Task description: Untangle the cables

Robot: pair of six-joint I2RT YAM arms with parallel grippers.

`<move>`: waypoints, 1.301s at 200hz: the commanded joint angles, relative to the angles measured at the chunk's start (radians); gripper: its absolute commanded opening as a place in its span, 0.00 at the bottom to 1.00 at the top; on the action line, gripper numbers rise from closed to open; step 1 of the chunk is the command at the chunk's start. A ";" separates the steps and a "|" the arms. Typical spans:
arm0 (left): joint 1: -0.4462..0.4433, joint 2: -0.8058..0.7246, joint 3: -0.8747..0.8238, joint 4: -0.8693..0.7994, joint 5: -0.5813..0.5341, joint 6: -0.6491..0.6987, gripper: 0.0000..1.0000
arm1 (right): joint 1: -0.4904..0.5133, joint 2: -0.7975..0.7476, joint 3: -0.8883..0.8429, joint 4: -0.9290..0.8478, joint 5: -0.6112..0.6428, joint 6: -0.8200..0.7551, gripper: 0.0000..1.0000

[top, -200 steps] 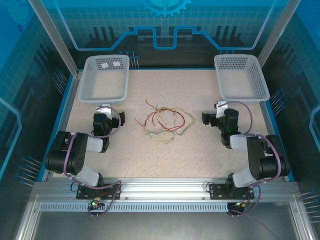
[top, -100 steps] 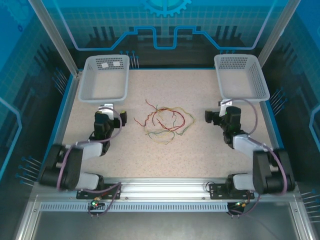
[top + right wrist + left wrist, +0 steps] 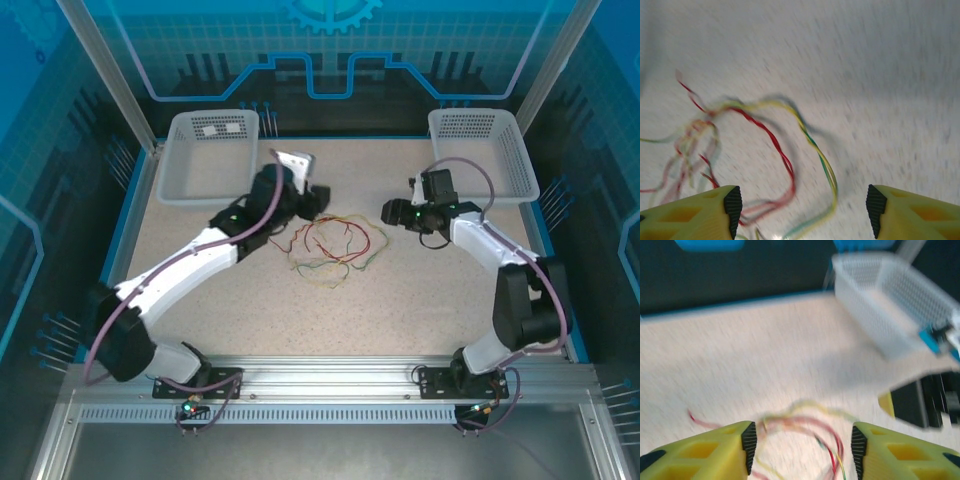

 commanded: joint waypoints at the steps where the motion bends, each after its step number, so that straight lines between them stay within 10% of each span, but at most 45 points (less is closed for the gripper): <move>1: -0.016 0.013 0.023 -0.136 0.072 -0.015 0.57 | -0.003 0.026 0.020 -0.131 -0.048 0.044 0.71; 44: -0.012 -0.001 -0.036 -0.067 0.023 0.034 0.61 | -0.004 0.129 0.007 -0.130 -0.056 -0.032 0.71; 153: -0.011 0.012 -0.060 0.000 0.017 0.032 0.62 | 0.024 0.168 0.046 -0.088 -0.091 -0.044 0.00; 260: -0.007 -0.016 -0.083 0.035 -0.003 0.030 0.64 | 0.002 -0.028 0.126 -0.183 -0.010 0.057 0.00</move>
